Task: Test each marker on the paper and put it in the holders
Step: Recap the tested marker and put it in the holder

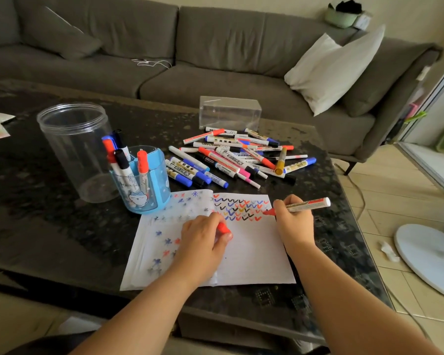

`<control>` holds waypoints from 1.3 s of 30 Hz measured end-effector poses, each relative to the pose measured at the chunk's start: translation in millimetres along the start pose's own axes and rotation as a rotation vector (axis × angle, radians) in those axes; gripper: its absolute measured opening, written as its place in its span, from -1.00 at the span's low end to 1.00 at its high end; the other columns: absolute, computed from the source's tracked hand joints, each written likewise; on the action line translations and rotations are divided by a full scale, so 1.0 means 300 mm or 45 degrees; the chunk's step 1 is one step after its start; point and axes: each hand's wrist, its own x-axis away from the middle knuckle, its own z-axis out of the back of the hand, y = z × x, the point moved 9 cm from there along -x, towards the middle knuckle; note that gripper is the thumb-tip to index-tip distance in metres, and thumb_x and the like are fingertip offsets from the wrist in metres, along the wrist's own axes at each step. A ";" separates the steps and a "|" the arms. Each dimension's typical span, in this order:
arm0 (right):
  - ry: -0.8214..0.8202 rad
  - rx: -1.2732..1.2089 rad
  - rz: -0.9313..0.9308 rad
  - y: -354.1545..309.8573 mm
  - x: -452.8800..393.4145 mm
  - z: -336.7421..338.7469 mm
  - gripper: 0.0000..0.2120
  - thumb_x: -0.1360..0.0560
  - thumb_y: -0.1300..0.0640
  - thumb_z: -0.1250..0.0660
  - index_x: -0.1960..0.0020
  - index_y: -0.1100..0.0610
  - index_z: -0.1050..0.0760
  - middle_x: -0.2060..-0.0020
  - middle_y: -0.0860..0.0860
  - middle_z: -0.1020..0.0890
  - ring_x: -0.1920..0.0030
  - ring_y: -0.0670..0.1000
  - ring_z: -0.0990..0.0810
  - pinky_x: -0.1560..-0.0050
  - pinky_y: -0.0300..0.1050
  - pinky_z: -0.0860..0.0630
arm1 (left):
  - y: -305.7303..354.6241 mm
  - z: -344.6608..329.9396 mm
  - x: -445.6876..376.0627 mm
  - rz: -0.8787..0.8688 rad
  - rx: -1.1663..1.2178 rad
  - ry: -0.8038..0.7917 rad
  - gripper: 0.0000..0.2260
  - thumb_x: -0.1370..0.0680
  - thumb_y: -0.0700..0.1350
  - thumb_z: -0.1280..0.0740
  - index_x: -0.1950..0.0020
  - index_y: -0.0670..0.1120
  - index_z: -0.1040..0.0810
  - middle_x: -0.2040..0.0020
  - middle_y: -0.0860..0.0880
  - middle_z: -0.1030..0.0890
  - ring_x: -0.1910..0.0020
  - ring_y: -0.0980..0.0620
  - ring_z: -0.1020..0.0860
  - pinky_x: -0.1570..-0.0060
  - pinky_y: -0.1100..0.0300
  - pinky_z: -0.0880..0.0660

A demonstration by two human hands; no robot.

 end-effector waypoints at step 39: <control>-0.401 -0.465 0.152 -0.254 0.185 -0.062 -0.68 -0.50 0.18 -0.33 0.42 0.10 -0.37 0.56 -0.01 -0.33 0.52 -0.08 -0.22 0.44 -0.14 -0.17 | 0.093 0.081 -0.033 0.420 1.320 -0.403 -0.84 -0.47 -0.19 -0.34 -0.03 -0.14 -0.60 0.24 -0.09 -0.66 0.27 0.04 -0.62 0.20 0.23 -0.56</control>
